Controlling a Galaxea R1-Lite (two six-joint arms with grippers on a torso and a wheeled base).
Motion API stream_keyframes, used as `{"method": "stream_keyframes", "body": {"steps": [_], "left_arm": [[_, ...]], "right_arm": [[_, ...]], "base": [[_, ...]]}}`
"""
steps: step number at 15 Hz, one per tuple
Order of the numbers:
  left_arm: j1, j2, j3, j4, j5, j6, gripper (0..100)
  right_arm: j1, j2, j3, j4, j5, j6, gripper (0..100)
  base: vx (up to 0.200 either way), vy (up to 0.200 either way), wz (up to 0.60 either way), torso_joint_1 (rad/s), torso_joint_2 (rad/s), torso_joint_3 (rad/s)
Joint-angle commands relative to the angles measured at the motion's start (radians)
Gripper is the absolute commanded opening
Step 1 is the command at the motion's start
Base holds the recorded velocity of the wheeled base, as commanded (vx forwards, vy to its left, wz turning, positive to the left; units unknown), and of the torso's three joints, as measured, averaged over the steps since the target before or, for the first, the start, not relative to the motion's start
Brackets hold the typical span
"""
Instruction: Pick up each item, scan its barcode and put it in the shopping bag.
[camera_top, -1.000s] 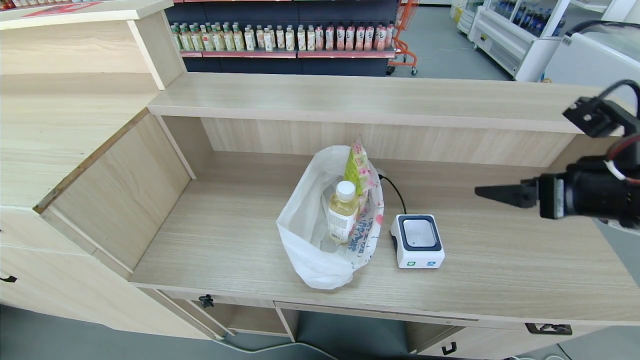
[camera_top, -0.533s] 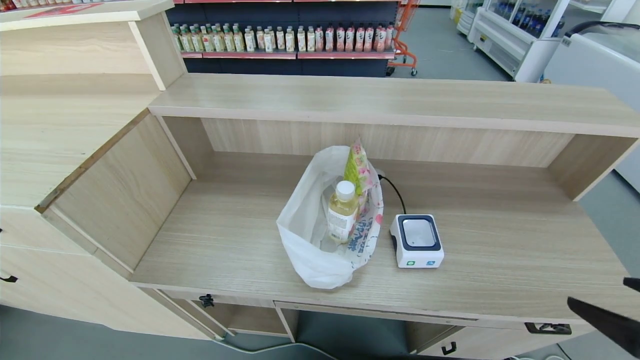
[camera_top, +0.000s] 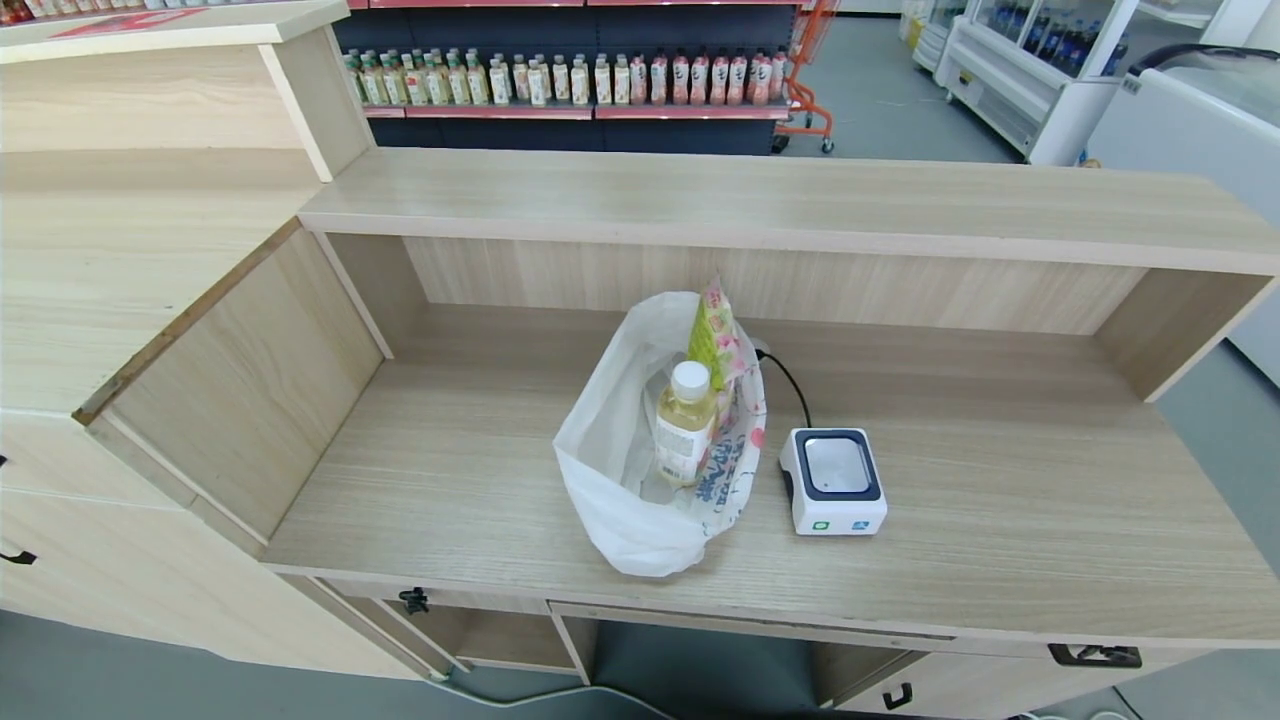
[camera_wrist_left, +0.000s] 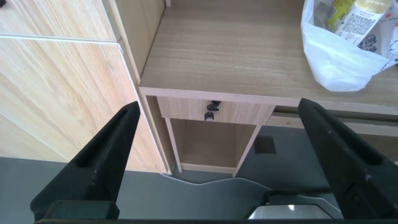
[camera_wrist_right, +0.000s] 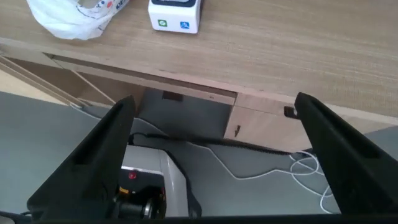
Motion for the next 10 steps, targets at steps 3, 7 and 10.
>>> {"method": "stream_keyframes", "body": {"steps": [3,7,10], "left_arm": [[0.0,0.002,0.0,0.0,0.0,0.0,100],[0.0,0.002,0.0,0.0,0.0,-0.001,100],[0.0,0.002,0.0,0.0,0.0,-0.001,100]], "right_arm": [[-0.013,-0.191,0.08,0.002,-0.009,-0.002,100],[-0.004,-0.298,0.079,0.007,-0.002,-0.011,100],[-0.005,-0.3,0.083,0.028,-0.021,0.012,100]], "base": [[0.0,0.0,0.0,0.0,0.0,0.0],[0.0,0.0,0.0,0.0,0.0,0.0],[0.0,0.0,0.0,0.0,0.0,0.0]]}}
